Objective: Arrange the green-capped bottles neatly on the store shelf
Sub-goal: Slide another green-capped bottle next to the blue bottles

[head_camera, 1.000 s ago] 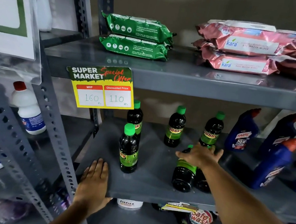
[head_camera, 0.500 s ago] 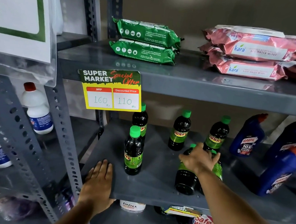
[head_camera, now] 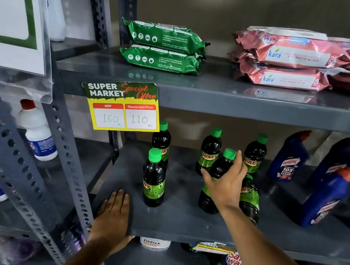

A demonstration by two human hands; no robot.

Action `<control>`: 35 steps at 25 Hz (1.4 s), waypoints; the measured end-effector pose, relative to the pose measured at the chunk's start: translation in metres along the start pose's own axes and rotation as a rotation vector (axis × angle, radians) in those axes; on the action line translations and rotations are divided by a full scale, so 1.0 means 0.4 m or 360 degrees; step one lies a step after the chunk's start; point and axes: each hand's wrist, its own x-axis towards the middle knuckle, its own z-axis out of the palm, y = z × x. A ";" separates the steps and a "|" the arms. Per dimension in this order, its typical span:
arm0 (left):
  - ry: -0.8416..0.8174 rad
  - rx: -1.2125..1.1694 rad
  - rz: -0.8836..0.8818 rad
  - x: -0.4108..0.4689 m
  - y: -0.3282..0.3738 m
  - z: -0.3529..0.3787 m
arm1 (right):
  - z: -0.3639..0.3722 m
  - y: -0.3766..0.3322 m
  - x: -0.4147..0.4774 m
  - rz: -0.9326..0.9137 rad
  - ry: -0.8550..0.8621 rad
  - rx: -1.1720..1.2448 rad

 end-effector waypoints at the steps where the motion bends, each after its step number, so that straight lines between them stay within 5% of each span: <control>1: 0.0024 -0.0014 0.0007 -0.001 -0.001 0.001 | 0.010 0.004 -0.012 -0.0069 0.0029 -0.0026; 7: 0.0036 -0.0023 0.0020 -0.001 0.000 -0.003 | 0.030 0.036 -0.054 -0.0217 -0.0006 -0.0098; 10: 0.0017 -0.0035 0.0013 -0.001 0.000 -0.002 | -0.011 0.040 -0.036 -0.0214 0.0045 0.0249; 13: 0.0001 0.0011 0.0012 0.003 -0.001 0.000 | -0.092 0.060 0.067 0.0176 0.0184 0.0157; 17: -0.0049 0.0073 -0.0002 0.008 -0.003 0.005 | -0.152 0.162 0.137 0.1021 -0.0437 -0.0624; 20: -0.0029 0.0077 -0.0002 0.009 -0.001 0.009 | -0.144 0.221 0.124 0.1149 -0.0634 -0.0404; 29: 0.0007 0.0084 0.0015 0.008 -0.005 0.006 | -0.148 0.214 0.085 0.1178 -0.0071 -0.0102; 32: 0.0020 0.0077 0.0019 0.006 -0.004 0.009 | -0.180 0.199 0.084 0.0865 0.0240 0.0050; 35: 0.0019 0.0062 0.0017 0.007 -0.001 0.009 | -0.214 0.181 0.084 0.0598 0.0258 0.0096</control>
